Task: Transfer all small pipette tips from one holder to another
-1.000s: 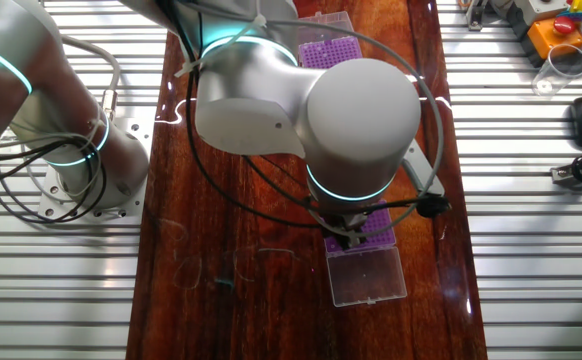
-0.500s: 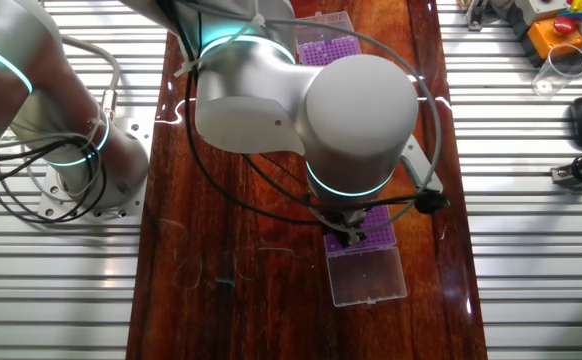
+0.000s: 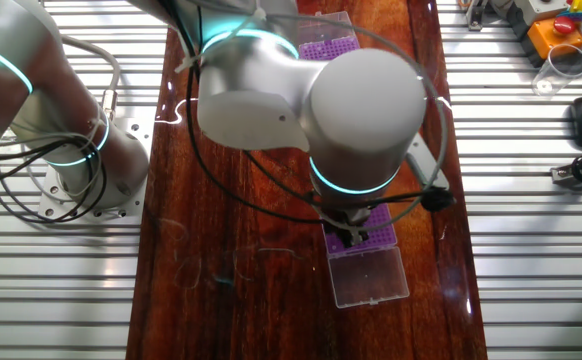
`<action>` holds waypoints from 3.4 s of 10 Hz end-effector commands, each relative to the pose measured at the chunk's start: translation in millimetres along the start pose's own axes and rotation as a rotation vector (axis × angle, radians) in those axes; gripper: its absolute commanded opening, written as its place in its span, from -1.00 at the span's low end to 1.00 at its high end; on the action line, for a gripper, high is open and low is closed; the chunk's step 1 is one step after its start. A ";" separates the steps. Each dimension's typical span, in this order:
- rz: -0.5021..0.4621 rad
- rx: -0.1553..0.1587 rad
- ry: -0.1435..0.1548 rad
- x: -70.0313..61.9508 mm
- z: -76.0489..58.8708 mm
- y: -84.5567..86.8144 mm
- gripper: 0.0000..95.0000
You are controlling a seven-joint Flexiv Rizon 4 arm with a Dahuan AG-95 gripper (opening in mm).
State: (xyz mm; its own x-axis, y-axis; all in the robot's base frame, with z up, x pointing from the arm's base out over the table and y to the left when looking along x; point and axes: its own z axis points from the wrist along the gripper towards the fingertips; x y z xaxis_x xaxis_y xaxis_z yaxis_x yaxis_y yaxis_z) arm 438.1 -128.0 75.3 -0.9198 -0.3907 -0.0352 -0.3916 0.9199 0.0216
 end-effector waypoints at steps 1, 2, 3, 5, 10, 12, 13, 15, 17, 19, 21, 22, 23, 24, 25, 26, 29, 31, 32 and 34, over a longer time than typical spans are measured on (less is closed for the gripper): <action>0.005 -0.005 0.003 1.3 -16.3 2.2 -1.00; 0.008 -0.007 0.003 1.2 -27.9 3.7 -1.00; 0.020 -0.015 -0.002 -0.7 -35.4 7.9 -1.00; 0.057 -0.011 -0.001 -15.9 -41.2 35.2 -1.00; 0.057 -0.013 0.014 -29.8 -39.6 66.8 -1.00; -0.087 -0.034 0.034 -29.8 -39.6 66.8 -1.00; -0.122 -0.041 0.029 -29.8 -39.6 66.8 -1.00; -0.112 -0.061 0.020 -29.8 -39.6 66.8 -1.00; -0.037 -0.068 0.013 -41.0 -44.2 97.8 -1.00; 0.048 -0.045 0.020 -58.0 -46.2 155.6 -1.00; 0.065 -0.023 0.023 -63.8 -41.8 176.3 -1.00; 0.016 -0.016 0.012 -63.8 -41.8 176.3 -1.00; -0.033 -0.018 0.014 -63.8 -41.8 176.3 -1.00; -0.090 -0.021 0.021 -63.8 -41.8 176.3 -1.00; -0.129 -0.026 0.020 -63.8 -41.8 176.3 -1.00; -0.134 -0.039 0.017 -63.8 -41.8 176.3 -1.00; -0.044 -0.040 0.019 -70.0 -40.7 226.0 -1.00; 0.000 -0.032 0.011 -73.4 -36.0 251.7 -1.00; 0.012 -0.030 0.006 -77.2 -33.8 259.8 -1.00; 0.034 -0.030 -0.003 -82.5 -30.1 270.0 -1.00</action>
State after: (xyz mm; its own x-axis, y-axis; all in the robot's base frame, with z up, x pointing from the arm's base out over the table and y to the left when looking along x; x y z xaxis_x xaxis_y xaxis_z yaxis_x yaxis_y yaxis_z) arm 408.0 149.8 114.9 -0.9226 -0.3848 -0.0258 -0.3857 0.9205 0.0635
